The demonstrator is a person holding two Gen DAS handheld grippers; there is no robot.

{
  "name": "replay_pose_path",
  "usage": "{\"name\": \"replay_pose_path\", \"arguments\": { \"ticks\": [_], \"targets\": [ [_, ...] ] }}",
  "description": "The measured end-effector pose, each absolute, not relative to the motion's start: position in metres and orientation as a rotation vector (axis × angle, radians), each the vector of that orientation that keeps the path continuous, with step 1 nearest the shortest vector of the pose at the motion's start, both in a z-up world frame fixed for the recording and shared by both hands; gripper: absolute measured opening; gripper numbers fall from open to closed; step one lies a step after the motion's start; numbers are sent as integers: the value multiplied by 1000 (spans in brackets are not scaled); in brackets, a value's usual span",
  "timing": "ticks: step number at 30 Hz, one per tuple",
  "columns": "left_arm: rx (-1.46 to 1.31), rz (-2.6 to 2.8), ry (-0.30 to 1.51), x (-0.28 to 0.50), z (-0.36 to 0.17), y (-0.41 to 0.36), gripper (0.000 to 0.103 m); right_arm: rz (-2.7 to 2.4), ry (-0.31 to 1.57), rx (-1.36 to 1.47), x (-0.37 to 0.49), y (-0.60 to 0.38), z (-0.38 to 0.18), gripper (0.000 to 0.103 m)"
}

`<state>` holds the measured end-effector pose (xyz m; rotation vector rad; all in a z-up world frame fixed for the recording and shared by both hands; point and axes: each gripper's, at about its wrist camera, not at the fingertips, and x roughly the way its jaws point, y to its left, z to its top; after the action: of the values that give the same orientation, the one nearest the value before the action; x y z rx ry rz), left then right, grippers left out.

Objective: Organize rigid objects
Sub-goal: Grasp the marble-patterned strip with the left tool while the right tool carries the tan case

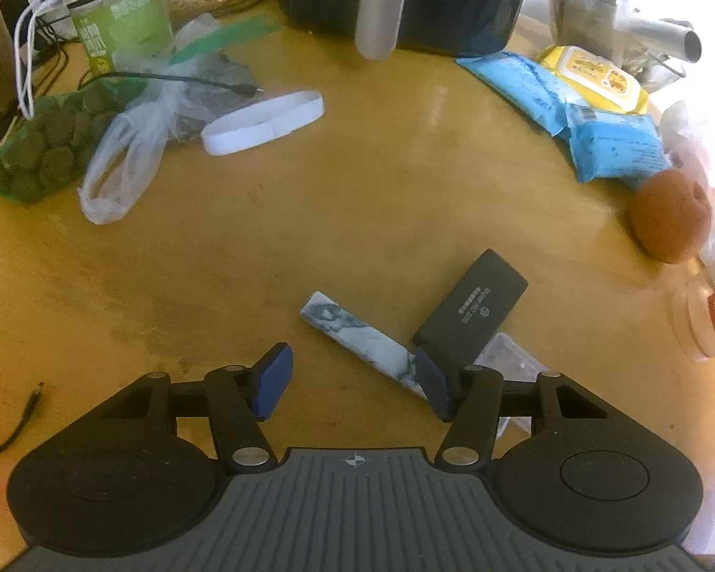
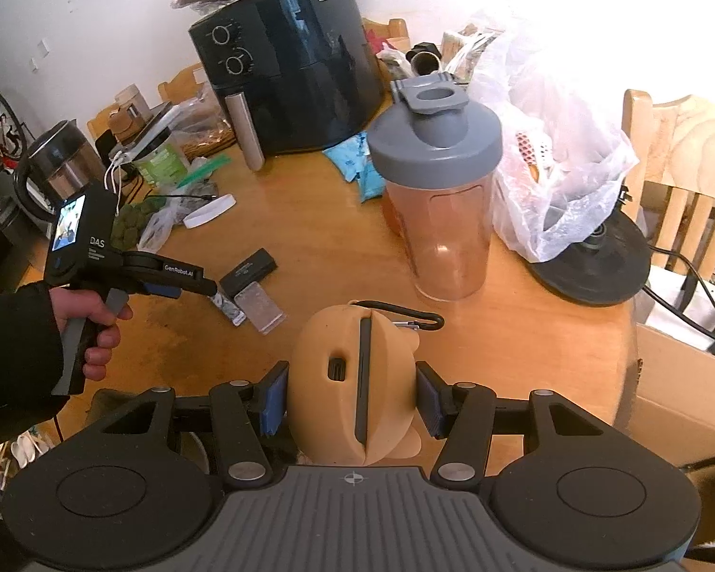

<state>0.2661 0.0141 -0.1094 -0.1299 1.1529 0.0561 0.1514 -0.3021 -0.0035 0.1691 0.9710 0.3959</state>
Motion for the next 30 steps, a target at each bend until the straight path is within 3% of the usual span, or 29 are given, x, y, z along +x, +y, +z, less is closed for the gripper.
{"name": "replay_pose_path", "arguments": {
  "ticks": [7,10,13,17,30],
  "targets": [
    [-115,64,1161,271,-113,2,56,375,972,176,153,-308,-4,57],
    [-47,98,1168,272,-114,-8,50,374,970,178,153,-309,-4,57],
    [-32,97,1158,268,-113,-14,39,374,968,182,153,-310,-5,57],
    [-5,76,1158,264,-111,-19,16,376,964,184,153,-310,-4,57],
    [-44,36,1148,251,-88,-4,16,404,994,178,154,-301,-10,57]
  ]
}}
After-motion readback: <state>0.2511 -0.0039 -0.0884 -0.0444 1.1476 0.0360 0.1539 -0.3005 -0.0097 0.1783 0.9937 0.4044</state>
